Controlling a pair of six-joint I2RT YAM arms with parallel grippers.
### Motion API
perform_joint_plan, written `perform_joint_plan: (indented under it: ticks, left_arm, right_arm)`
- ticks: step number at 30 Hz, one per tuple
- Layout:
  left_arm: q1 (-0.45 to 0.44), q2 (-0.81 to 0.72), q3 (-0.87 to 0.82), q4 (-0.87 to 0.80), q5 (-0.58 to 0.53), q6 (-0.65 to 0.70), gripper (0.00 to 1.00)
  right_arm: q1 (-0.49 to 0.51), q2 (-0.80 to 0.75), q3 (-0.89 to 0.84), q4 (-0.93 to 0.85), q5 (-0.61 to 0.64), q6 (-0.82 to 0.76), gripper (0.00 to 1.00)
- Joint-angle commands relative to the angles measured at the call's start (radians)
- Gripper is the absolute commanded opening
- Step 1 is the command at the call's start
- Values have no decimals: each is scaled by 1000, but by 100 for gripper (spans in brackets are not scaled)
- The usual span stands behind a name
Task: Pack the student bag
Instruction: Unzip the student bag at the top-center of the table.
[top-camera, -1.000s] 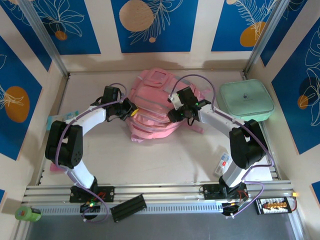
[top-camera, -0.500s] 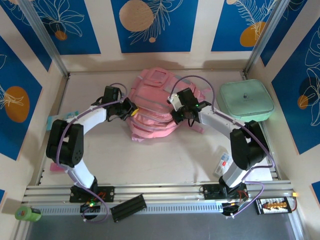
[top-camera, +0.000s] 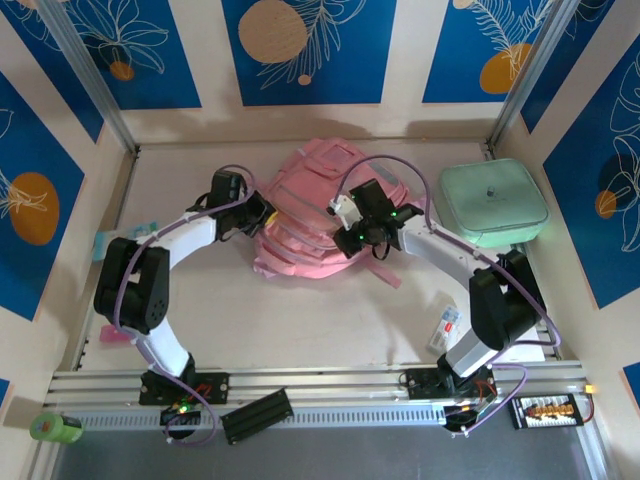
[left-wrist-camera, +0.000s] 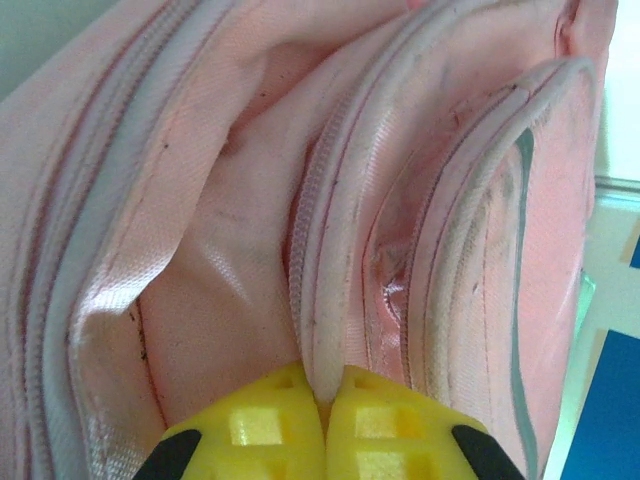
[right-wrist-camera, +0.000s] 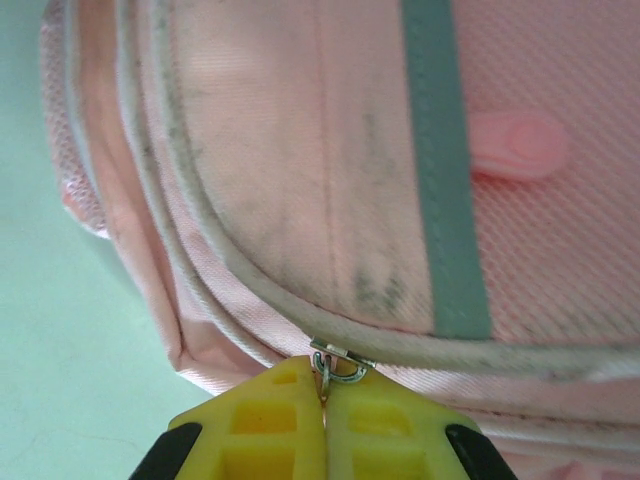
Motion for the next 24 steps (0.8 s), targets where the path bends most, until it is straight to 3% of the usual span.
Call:
perform_joint_plan:
  ticks: [1,5,7,12,16,20,24]
  left_arm:
    - [-33,-7,-8,95,-65,-46,6]
    - [-37,-9,-35,103,-72,-56,7]
    - [-32,-24,-46,89,-76,-40,13]
    - [-14,-97,-51,-45,-98,93,39]
    - [-23,-154,-28,-164,-115,258,52]
    - [-73,-197,20,-274,-162,409,60]
    - [-181,-200,104,-387,-252,524,63]
  right_arm:
    - [39,21,41,-1,-91,35,0]
    - [42,24,40,32,-78,107,5]
    - [22,-6,18,35,-82,145,12]
    - [-96,-181,-104,88,-173,301,41]
    - [-174,-268,-170,130,-152,511,57]
    - [-222,-250,-188,160,-150,780,63]
    - [-228,-175,-172,204,-199,1001,63]
